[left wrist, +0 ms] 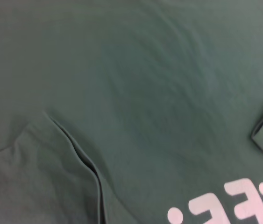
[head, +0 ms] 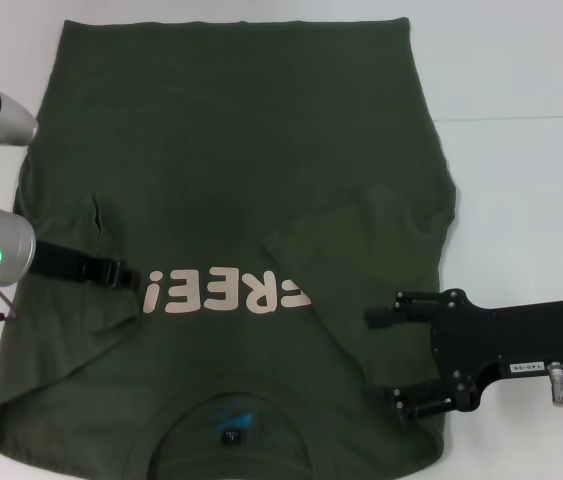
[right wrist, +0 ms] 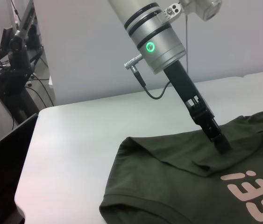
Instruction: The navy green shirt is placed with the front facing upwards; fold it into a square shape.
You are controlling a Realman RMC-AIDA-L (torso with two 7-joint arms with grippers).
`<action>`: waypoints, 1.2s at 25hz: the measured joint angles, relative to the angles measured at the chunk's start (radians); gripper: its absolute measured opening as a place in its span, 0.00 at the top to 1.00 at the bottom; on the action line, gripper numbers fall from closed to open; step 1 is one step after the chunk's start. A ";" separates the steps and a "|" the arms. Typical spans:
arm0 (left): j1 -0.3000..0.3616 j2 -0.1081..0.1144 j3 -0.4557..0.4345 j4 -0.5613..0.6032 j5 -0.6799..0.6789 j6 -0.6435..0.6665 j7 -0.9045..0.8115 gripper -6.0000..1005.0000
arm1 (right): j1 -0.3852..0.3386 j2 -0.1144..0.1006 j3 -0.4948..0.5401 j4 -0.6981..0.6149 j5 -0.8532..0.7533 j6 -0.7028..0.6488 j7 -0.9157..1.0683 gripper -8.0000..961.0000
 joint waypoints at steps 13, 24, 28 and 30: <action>0.026 0.014 -0.007 0.067 0.027 -0.009 -0.071 0.39 | 0.000 -0.002 0.003 -0.005 0.001 0.000 0.005 0.05; 0.050 0.004 0.007 0.079 0.196 -0.101 -0.109 0.08 | 0.003 -0.001 0.003 -0.001 0.001 0.001 0.005 0.05; 0.055 0.004 0.019 0.082 0.197 -0.105 -0.104 0.06 | 0.002 0.000 0.003 0.000 0.000 0.002 0.005 0.05; 0.059 0.004 0.044 0.082 0.197 -0.113 -0.105 0.06 | 0.001 0.000 0.003 0.000 0.000 0.002 0.005 0.05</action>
